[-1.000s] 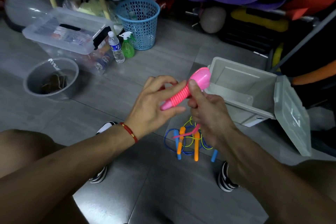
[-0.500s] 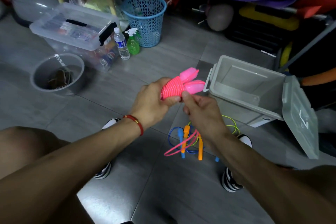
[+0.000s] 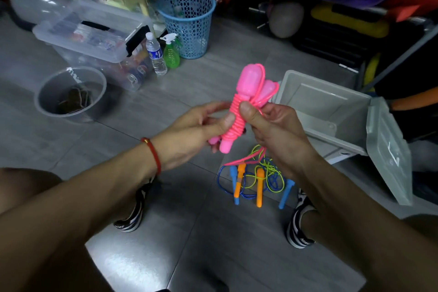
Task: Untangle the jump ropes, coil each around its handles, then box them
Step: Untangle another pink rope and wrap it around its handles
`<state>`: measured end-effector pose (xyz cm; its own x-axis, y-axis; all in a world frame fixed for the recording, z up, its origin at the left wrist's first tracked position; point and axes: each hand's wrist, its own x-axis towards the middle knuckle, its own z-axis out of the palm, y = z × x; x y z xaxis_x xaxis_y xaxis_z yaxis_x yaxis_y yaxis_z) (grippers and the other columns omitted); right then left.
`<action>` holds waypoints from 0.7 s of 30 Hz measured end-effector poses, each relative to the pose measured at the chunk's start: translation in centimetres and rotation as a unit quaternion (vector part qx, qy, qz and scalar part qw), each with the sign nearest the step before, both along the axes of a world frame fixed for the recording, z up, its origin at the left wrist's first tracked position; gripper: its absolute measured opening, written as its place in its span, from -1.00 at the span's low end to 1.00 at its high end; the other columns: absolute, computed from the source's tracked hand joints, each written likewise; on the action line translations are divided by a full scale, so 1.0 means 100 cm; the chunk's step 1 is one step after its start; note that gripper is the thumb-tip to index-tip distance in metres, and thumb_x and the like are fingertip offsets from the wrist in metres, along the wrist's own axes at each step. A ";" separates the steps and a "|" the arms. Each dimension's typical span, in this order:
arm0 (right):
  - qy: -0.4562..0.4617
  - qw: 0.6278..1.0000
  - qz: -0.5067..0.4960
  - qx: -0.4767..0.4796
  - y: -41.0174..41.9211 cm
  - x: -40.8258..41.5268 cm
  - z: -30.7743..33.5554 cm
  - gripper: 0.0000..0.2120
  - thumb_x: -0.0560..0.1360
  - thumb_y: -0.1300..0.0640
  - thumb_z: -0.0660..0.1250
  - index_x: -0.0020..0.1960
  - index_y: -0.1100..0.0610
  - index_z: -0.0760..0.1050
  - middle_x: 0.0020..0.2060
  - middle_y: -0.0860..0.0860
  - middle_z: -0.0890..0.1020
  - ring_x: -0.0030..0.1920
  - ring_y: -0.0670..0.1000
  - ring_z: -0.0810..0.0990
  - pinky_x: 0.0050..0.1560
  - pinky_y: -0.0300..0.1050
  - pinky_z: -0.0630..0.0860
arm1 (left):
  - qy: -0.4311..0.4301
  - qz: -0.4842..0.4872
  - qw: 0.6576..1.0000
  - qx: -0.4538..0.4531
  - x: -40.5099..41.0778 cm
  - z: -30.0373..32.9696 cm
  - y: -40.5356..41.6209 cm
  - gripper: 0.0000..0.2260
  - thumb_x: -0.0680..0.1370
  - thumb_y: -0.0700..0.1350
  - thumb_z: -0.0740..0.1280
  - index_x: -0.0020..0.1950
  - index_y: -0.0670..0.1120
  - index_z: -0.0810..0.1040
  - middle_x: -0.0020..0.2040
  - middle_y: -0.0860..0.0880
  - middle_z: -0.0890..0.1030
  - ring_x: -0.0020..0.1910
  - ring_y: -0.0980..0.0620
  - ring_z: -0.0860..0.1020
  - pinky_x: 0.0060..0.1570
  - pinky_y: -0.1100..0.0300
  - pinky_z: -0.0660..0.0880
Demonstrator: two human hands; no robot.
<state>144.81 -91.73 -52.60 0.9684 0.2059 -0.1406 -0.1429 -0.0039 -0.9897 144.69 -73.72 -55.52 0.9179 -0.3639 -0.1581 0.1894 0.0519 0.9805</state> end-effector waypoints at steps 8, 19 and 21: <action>-0.041 0.991 -0.045 -0.116 0.005 -0.004 -0.023 -0.74 0.56 0.03 0.40 -0.28 0.08 0.60 -0.52 -0.18 0.37 -0.45 -0.17 0.26 -0.38 -0.32 0.26 | -0.080 0.021 0.985 0.154 0.004 -0.005 0.008 -0.74 0.54 -0.09 0.43 0.17 -0.18 0.62 -0.10 -0.20 0.68 -0.16 -0.03 0.60 -0.06 0.04 0.57; 0.002 0.987 -0.124 -0.101 0.014 0.002 -0.025 -0.67 0.56 -0.03 0.41 -0.28 0.16 0.62 -0.41 -0.03 0.62 -0.38 -0.15 0.48 -0.25 -0.21 0.44 | -0.189 0.137 0.898 0.374 0.006 0.000 -0.010 -0.54 0.33 0.14 0.59 0.03 -0.05 0.47 -0.19 0.10 0.59 -0.26 0.18 0.55 -0.22 0.29 0.48; -0.031 0.993 -0.088 -0.077 0.007 0.004 -0.021 -0.65 0.58 0.02 0.38 -0.26 0.24 0.57 -0.44 -0.03 0.55 -0.43 -0.17 0.41 -0.33 -0.29 0.36 | -0.120 0.062 0.965 0.226 0.013 0.004 -0.001 -0.46 0.35 0.16 0.57 0.13 -0.11 0.47 -0.07 -0.06 0.64 -0.21 0.04 0.60 -0.12 0.08 0.60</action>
